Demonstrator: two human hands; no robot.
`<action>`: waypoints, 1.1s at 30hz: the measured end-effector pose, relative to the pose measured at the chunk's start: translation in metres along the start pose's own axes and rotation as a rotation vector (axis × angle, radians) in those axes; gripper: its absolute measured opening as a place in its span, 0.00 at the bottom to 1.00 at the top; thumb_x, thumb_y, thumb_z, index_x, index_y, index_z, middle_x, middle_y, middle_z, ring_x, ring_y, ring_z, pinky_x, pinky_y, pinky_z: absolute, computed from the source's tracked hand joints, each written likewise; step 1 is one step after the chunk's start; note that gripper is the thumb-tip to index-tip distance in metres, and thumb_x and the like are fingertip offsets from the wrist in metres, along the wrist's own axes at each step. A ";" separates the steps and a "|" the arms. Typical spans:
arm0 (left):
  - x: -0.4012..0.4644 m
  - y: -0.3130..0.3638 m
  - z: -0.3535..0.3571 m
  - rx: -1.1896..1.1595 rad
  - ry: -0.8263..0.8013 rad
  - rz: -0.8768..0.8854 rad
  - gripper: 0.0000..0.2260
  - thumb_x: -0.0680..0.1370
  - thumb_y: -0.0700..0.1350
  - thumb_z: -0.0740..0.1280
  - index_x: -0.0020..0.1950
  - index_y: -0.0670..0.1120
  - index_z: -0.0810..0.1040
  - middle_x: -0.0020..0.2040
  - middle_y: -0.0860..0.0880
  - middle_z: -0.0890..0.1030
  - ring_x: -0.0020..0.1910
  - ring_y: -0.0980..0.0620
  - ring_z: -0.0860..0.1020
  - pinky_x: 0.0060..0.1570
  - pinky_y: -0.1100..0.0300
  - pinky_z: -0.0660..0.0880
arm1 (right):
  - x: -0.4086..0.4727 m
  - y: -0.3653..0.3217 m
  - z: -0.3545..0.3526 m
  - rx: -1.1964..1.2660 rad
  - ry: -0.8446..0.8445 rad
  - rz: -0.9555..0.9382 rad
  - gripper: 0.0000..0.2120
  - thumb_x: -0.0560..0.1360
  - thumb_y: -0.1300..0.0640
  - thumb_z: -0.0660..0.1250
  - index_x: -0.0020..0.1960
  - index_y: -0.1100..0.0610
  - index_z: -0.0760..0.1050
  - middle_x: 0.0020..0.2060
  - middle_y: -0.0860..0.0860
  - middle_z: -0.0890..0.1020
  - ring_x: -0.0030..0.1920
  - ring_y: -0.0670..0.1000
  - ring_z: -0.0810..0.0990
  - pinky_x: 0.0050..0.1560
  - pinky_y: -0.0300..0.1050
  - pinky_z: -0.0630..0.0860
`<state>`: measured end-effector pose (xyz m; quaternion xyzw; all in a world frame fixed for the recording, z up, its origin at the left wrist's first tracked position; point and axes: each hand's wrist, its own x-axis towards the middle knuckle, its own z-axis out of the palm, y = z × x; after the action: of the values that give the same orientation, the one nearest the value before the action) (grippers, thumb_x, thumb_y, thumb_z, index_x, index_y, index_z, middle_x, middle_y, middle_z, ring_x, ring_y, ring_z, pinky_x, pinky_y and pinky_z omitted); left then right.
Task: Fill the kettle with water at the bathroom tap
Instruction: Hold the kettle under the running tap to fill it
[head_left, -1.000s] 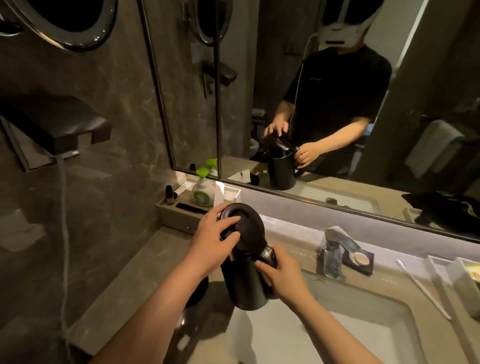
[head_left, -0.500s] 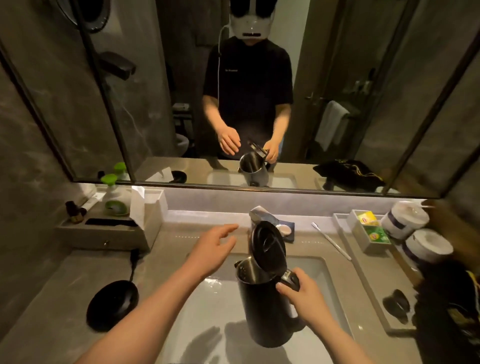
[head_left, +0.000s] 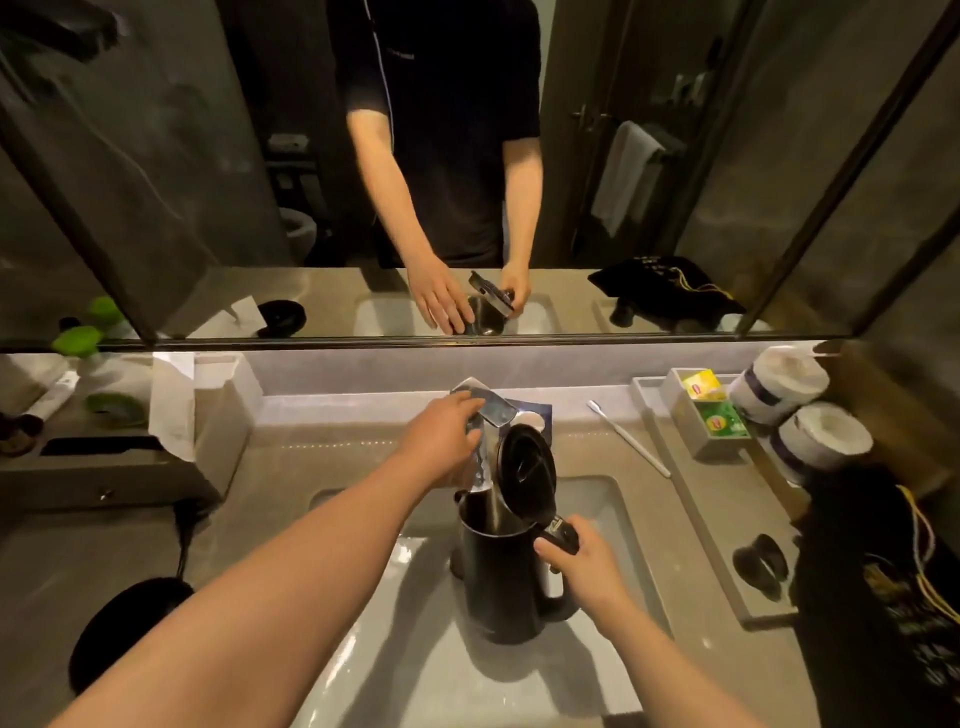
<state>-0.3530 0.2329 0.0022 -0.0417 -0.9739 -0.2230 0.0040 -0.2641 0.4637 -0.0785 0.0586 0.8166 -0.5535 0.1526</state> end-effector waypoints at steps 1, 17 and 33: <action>0.006 -0.001 0.003 0.048 -0.014 0.034 0.22 0.76 0.48 0.65 0.70 0.50 0.71 0.72 0.49 0.70 0.65 0.45 0.70 0.60 0.50 0.70 | 0.004 0.002 0.002 0.016 -0.001 0.006 0.06 0.73 0.55 0.74 0.43 0.50 0.76 0.33 0.44 0.81 0.36 0.44 0.80 0.38 0.39 0.73; 0.036 0.001 0.023 0.236 0.137 0.202 0.12 0.76 0.54 0.65 0.55 0.50 0.79 0.57 0.51 0.78 0.56 0.49 0.73 0.42 0.57 0.70 | 0.031 0.006 0.008 0.100 -0.015 0.055 0.06 0.74 0.52 0.73 0.48 0.44 0.78 0.40 0.41 0.84 0.45 0.46 0.83 0.44 0.40 0.77; 0.041 -0.006 0.008 -0.039 0.088 -0.067 0.07 0.75 0.57 0.67 0.47 0.56 0.79 0.42 0.52 0.82 0.37 0.51 0.75 0.31 0.59 0.66 | 0.032 0.005 0.010 0.104 -0.020 0.032 0.06 0.75 0.54 0.73 0.48 0.48 0.76 0.44 0.47 0.81 0.45 0.49 0.80 0.41 0.39 0.76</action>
<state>-0.3943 0.2342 -0.0063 0.0006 -0.9691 -0.2436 0.0384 -0.2916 0.4536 -0.0965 0.0740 0.7842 -0.5932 0.1666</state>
